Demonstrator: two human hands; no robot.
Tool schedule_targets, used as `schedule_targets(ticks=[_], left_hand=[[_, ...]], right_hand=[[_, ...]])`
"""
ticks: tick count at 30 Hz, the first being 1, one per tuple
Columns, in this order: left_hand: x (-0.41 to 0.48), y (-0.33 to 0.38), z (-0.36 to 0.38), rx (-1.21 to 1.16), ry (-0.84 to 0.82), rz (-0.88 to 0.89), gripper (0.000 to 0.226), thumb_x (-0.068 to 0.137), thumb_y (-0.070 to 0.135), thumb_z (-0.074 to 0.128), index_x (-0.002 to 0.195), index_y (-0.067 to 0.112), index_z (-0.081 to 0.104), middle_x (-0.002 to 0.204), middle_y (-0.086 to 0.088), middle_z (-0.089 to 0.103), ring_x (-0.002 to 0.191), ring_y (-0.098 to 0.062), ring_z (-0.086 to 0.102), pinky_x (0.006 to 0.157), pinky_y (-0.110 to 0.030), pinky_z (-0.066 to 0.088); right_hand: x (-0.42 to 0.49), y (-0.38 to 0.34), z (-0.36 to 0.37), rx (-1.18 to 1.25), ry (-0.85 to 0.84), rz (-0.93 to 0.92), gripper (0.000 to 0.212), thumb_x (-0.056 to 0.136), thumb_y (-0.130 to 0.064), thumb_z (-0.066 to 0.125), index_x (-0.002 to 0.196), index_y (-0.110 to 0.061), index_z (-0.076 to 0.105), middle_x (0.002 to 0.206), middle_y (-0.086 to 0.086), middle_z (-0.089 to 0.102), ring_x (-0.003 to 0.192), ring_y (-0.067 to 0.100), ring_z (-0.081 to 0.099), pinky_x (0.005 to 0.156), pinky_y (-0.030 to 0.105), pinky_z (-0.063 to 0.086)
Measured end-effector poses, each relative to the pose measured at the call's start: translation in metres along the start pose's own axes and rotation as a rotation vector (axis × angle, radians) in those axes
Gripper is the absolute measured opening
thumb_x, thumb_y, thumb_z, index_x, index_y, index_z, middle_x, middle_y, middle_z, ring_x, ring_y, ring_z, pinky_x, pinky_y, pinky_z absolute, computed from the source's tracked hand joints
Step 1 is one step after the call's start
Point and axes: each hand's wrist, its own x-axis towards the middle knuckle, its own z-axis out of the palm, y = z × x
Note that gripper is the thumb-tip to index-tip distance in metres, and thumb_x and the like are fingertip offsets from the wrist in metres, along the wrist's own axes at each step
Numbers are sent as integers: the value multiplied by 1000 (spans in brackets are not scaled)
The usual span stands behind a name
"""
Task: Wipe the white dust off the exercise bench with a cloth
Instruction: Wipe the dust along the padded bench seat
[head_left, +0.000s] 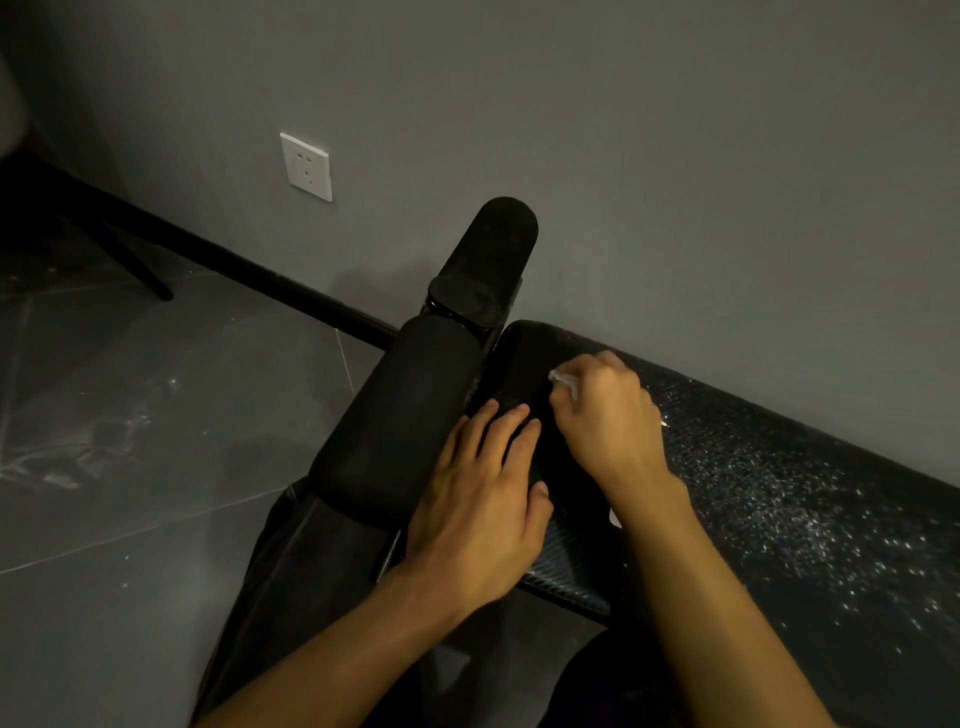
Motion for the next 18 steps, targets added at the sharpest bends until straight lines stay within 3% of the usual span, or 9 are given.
schedule_targets(ticks=[3, 6, 10, 13, 15, 18], left_hand=[[0, 1, 0, 2, -20, 2, 62, 98, 41, 35, 155, 17, 41, 163, 1, 36, 154, -21, 23, 125, -45, 26], [0, 0, -1, -4, -32, 0, 63, 99, 42, 32, 156, 18, 39, 164, 2, 34, 155, -20, 20, 126, -45, 24], [0, -1, 0, -21, -27, 0, 63, 97, 41, 34, 155, 17, 41, 163, 1, 35, 154, -20, 22, 125, -47, 27], [0, 0, 0, -6, -12, -4, 63, 96, 41, 34, 154, 17, 44, 161, -1, 39, 153, -22, 26, 124, -46, 28], [-1, 1, 1, -3, -15, -4, 63, 97, 41, 33, 154, 17, 43, 162, -1, 38, 154, -21, 25, 125, -46, 27], [-2, 0, 0, -3, -21, 1, 62, 98, 41, 33, 155, 17, 40, 163, -1, 36, 154, -21, 23, 126, -46, 25]], right_hand=[[25, 5, 3, -102, 19, 99, 26, 101, -24, 53, 119, -9, 64, 118, 14, 55, 95, 40, 64, 72, 44, 48], [39, -2, -1, -113, 13, 59, 25, 101, -22, 52, 116, -6, 64, 118, 15, 55, 91, 39, 64, 70, 44, 50], [-13, -5, -7, -83, -23, -55, 24, 99, -28, 52, 116, -17, 65, 118, 4, 55, 90, 31, 66, 68, 36, 48], [-60, -1, -8, -66, -52, -25, 23, 97, -31, 52, 115, -25, 64, 117, -4, 54, 87, 23, 66, 64, 33, 46], [-63, 2, -5, -62, -41, 25, 25, 99, -33, 51, 119, -26, 63, 119, -3, 55, 88, 23, 65, 64, 32, 41], [-51, -1, -4, -88, 7, 27, 30, 103, -36, 46, 124, -21, 61, 121, 2, 55, 87, 25, 66, 63, 33, 44]])
